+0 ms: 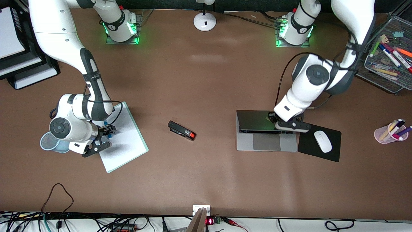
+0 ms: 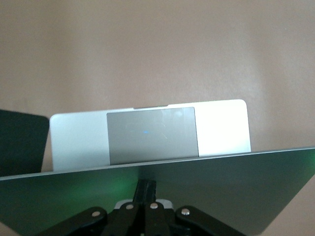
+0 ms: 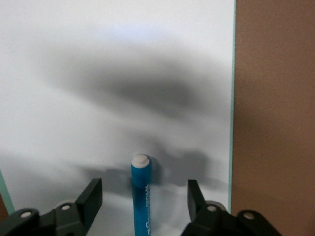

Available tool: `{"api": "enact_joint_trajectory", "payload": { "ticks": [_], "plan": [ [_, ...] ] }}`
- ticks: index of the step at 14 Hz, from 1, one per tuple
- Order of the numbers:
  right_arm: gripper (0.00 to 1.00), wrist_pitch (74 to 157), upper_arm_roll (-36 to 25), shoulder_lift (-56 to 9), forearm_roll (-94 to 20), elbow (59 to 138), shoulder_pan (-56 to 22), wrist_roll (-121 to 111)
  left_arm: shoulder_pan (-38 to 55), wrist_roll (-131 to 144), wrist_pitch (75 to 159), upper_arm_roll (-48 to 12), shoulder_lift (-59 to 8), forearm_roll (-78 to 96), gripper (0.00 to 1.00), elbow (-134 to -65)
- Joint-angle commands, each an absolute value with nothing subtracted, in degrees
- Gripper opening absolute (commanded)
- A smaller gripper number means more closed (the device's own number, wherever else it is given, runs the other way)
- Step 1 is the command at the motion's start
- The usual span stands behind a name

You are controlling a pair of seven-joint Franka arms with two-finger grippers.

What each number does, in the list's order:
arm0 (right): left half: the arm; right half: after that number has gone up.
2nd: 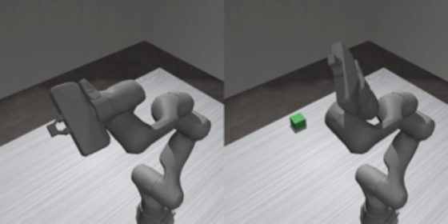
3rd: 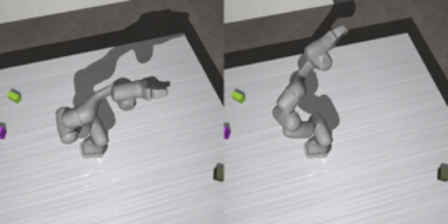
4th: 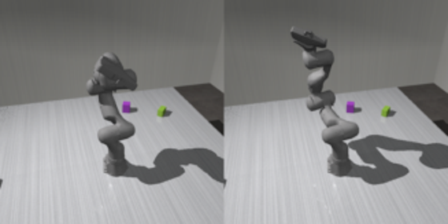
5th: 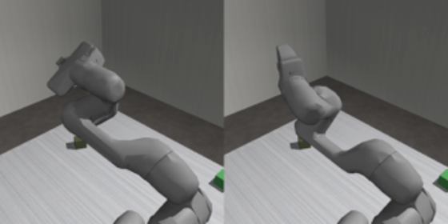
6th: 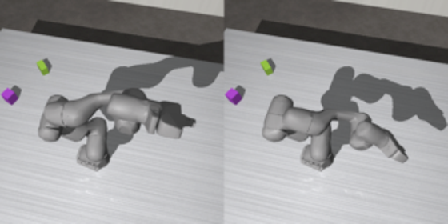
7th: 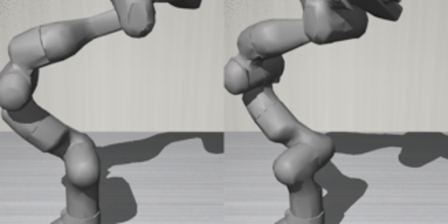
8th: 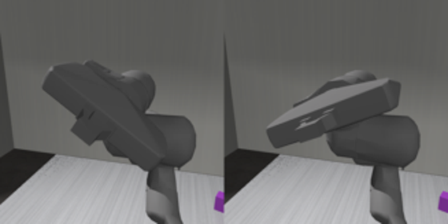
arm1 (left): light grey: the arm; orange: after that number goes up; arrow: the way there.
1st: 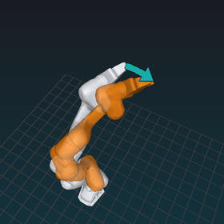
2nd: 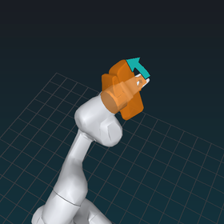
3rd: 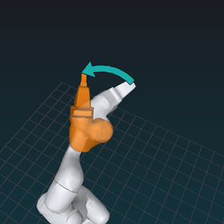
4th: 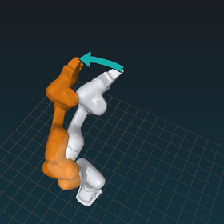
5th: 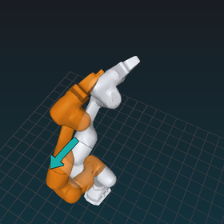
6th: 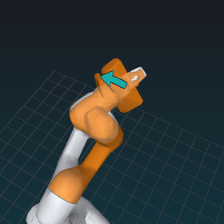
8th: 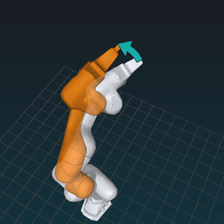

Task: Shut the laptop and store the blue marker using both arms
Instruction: 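Grasp the blue marker with the right gripper while the left gripper presses the lid, then push the laptop lid down onto the keyboard with the left gripper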

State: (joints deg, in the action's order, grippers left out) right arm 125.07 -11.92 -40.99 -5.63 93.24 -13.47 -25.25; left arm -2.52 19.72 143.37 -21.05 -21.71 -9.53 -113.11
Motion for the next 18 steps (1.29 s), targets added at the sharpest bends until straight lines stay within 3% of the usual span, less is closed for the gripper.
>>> {"api": "enact_joint_trajectory", "payload": {
  "ticks": [1, 8, 18],
  "plan": [
    [0.72, 125.33, -11.25, -41.13, -6.59, 93.34, -12.83, -26.54, -3.08, 19.07, 143.26, -21.36, -27.23, -12.82, 0.0, -107.33],
    [0.66, 125.68, -11.25, -41.66, -6.59, 93.08, -12.92, -26.1, -2.99, 19.07, 147.82, -20.39, -35.94, -13.8, 0.0, -103.18],
    [0.49, 125.77, -11.25, -42.54, -9.05, 92.81, -12.83, -26.54, -2.9, 19.25, 150.91, -20.3, -40.08, -15.73, 0.0, -103.18]
  ]
}}
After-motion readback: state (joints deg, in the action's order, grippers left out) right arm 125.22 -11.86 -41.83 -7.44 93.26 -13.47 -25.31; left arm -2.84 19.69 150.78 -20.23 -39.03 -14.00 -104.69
